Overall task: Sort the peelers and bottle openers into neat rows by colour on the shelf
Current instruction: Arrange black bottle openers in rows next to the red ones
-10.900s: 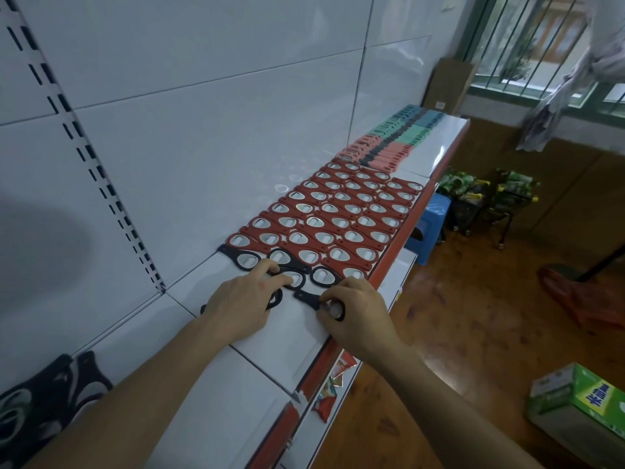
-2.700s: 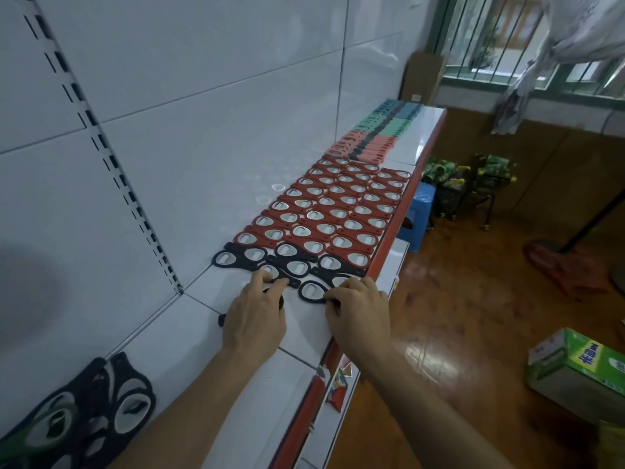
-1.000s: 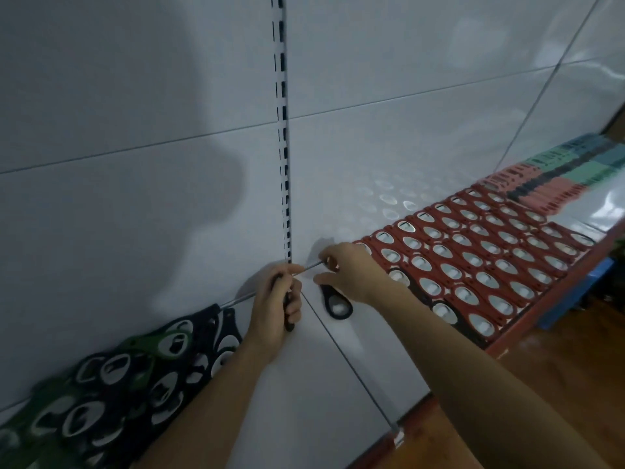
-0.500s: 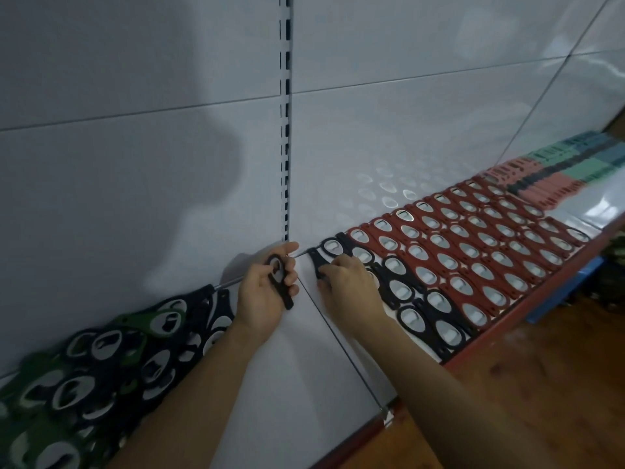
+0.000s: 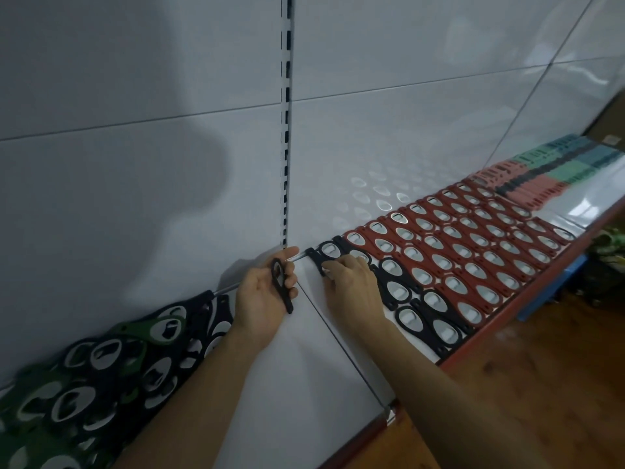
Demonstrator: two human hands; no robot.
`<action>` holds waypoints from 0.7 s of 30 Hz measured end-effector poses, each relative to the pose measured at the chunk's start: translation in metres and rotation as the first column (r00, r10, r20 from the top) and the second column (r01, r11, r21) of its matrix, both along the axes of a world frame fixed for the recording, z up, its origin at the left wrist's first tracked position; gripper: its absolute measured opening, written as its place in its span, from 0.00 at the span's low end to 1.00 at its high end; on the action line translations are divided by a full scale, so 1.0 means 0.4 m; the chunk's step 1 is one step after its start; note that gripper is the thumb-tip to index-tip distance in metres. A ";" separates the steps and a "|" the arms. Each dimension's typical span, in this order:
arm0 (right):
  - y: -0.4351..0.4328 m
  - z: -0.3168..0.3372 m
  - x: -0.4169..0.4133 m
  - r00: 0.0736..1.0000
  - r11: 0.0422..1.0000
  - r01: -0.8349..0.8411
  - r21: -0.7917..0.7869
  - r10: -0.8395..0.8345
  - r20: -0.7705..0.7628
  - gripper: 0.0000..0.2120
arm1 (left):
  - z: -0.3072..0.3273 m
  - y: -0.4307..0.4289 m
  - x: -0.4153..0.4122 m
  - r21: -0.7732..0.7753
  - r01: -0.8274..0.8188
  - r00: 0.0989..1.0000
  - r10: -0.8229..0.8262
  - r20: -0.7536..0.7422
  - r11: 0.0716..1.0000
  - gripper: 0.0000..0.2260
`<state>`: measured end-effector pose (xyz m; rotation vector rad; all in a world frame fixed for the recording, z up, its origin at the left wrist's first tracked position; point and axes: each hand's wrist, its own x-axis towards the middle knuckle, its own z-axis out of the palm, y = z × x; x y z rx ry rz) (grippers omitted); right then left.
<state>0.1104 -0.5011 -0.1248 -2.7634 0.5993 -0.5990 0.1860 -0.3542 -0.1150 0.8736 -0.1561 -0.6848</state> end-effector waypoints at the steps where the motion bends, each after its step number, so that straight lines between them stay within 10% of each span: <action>1: 0.009 0.005 -0.013 0.997 0.998 -0.010 0.055 0.006 0.082 0.11 | 0.001 -0.004 0.000 0.028 -0.017 1.000 0.017 0.010 0.999 0.20; 8: 0.089 0.074 -0.117 0.949 0.737 -0.238 0.633 0.037 0.314 0.10 | 0.017 -0.023 -0.026 0.074 -0.076 0.995 0.071 0.068 0.994 0.11; 18: 0.069 0.041 -0.201 0.961 0.971 -0.068 0.228 0.002 0.276 0.13 | 0.042 -0.052 -0.111 0.283 -0.004 1.000 -0.003 0.026 0.959 0.09; 21: 0.051 0.044 -0.225 0.949 0.967 0.041 0.251 -0.116 0.293 0.12 | 0.044 -0.061 -0.102 0.465 -0.069 0.928 -0.113 0.354 0.883 0.04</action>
